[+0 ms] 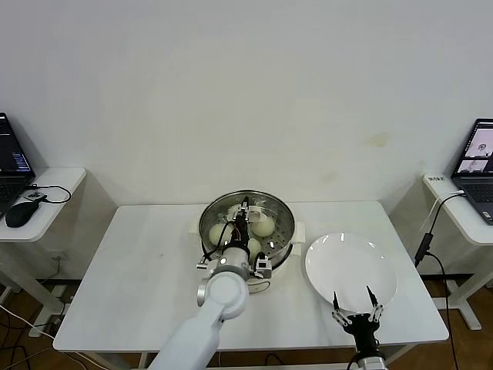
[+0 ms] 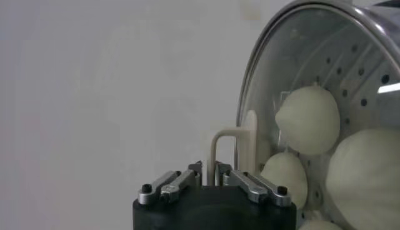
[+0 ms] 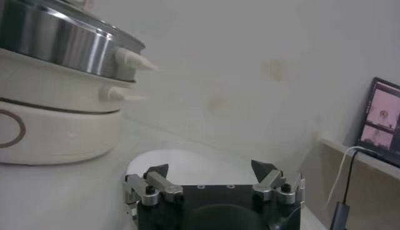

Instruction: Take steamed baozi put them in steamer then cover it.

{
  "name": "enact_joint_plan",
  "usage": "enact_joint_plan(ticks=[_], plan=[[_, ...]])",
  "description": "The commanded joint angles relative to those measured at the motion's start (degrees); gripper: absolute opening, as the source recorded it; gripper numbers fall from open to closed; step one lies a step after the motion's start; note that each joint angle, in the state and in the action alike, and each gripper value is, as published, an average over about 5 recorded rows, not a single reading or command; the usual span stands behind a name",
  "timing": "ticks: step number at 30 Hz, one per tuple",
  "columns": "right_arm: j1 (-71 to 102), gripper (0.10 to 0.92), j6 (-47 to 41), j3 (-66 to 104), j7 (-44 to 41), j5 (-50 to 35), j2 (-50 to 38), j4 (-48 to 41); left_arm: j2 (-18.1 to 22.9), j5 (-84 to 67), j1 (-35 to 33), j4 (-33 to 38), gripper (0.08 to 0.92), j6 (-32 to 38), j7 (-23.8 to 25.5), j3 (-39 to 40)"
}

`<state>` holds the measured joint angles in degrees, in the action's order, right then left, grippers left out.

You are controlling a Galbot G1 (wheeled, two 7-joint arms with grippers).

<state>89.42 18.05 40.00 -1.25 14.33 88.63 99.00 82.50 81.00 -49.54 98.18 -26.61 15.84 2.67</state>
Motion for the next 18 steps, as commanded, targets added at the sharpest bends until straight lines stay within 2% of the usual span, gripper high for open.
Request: enact_joint_plan(ticks=[1,9,12,15,18], plan=[[0.28,0.823,0.02,0.17,-0.01,0.01,-0.18,0.01,-5.46,-2.87,-8.61,14.17,0.441,0.4,-0.5,-0.87],[1.37,0.822,0.23,0.47,-0.14,-0.49,-1.65,0.53,-12.53,-15.77,-26.59,32.73,0.675,3.78,-4.28,-9.74],[2.08,0.823,0.61,0.33,-0.36,-1.21,-2.63,0.97,-13.95,-29.36,-35.53,37.3,0.753,6.56,-9.66,-15.67],[2.85,0.823,0.96,-0.06,-0.6,-2.59,-3.9,1.63,-14.35,-49.61,-42.83,37.85,0.804,14.51,-17.71,-23.73],[3.42,0.822,1.04,-0.82,-0.68,-3.92,-4.49,2.7,-13.84,-64.59,-49.07,35.92,0.82,24.73,-21.85,-31.29]])
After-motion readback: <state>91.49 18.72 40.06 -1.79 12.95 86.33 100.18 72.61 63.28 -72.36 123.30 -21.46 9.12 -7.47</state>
